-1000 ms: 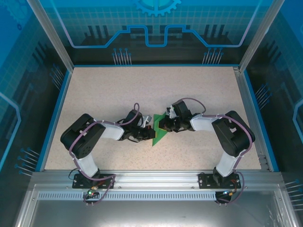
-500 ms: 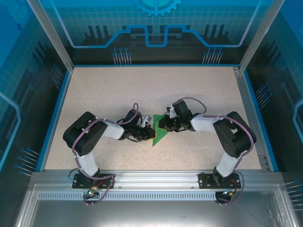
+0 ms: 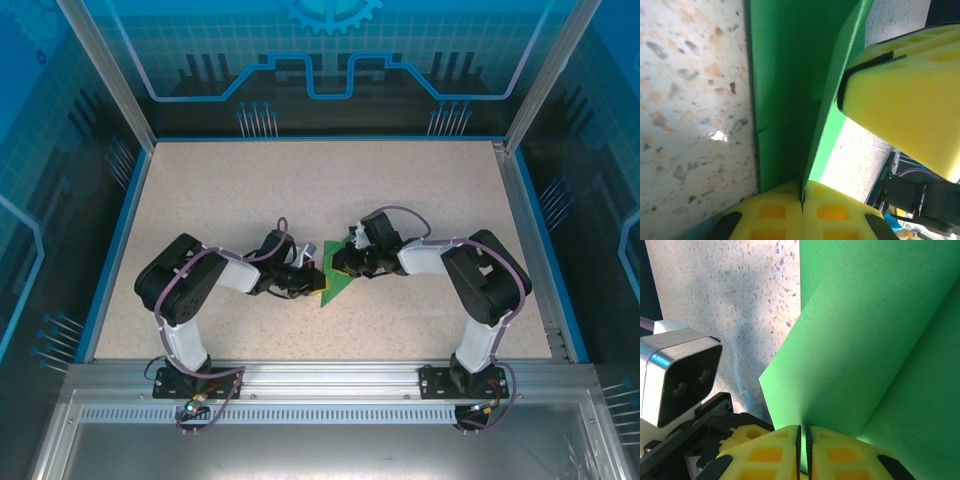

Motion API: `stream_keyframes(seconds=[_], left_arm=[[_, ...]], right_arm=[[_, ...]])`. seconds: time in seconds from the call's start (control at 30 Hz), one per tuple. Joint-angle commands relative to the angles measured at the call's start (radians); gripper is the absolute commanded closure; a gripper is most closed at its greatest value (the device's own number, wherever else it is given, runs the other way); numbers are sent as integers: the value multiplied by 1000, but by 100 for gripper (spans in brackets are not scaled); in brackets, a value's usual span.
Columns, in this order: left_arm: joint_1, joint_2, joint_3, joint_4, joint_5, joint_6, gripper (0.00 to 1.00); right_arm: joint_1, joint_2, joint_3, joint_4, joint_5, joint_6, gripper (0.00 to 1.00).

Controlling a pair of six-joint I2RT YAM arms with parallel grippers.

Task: Fold a paper plane with a square sheet of paper (pick it up from the middle)
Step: Fourth fold the wing at the center of the table.

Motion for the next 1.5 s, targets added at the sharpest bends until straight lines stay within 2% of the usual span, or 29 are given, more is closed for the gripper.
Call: stream_keyframes(seconds=[0.0,0.37,0.77,1.07,1.47], left_arm=[[16,17,-9,-13,17,-8,98],[17,36,33,-66,42,23,98],[22,71,74,-98,91,44,98],[33,90,78,-98,104,25,98],[41,107,79,-111,106,27,97]], right_arm=[[10,20,22,-9,9,1,86],[3,34,13,-20,27,3,86],[16,-89,-54,34,6,13,84],[33,-10,-10,62,1,34,84],[11,32,10,10,33,4,84]])
